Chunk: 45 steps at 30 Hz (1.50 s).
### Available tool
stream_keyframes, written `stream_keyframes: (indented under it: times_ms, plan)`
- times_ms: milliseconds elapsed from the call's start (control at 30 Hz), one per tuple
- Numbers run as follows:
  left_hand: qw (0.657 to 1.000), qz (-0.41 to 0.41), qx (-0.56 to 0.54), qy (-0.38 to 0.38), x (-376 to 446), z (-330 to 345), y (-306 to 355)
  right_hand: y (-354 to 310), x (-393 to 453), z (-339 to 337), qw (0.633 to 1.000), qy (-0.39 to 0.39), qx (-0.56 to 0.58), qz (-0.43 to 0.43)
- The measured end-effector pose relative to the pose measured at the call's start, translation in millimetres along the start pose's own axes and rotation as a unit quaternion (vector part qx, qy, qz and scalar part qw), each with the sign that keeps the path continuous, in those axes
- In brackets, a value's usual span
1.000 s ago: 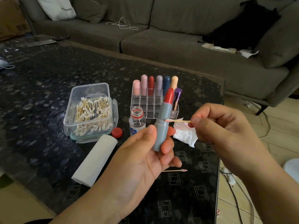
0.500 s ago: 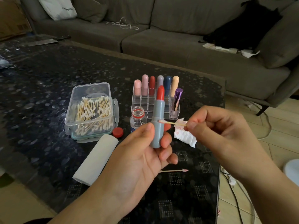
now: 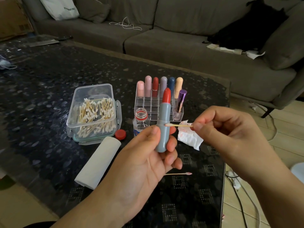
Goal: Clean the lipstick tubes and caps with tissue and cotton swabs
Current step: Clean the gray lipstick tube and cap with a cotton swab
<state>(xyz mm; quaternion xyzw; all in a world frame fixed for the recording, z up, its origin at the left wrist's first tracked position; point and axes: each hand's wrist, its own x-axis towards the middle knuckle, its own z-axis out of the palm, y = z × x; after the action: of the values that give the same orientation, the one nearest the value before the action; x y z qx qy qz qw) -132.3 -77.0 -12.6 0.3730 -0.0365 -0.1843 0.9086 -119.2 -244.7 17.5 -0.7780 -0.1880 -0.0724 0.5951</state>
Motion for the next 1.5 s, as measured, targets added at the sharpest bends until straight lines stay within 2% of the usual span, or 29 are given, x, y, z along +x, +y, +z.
stream_keyframes:
  times_ms: [300,967,1300,1500]
  plan:
    - [0.999,0.009,0.032,-0.003,-3.8,2.4,1.6,-0.8,-1.9,4.8,1.0,-0.008,0.005,-0.003]
    - [1.0,0.007,-0.011,-0.002,2.0,-3.8,0.9,2.7,-1.1,4.8,1.0,-0.007,-0.003,-0.005]
    - [0.999,0.034,0.036,-0.004,-1.3,-1.3,4.4,1.4,-0.8,1.6,1.0,0.015,-0.006,-0.006]
    - [0.995,0.052,0.082,0.025,-1.3,2.0,2.0,1.8,-0.8,5.8,1.0,0.01,-0.01,-0.016]
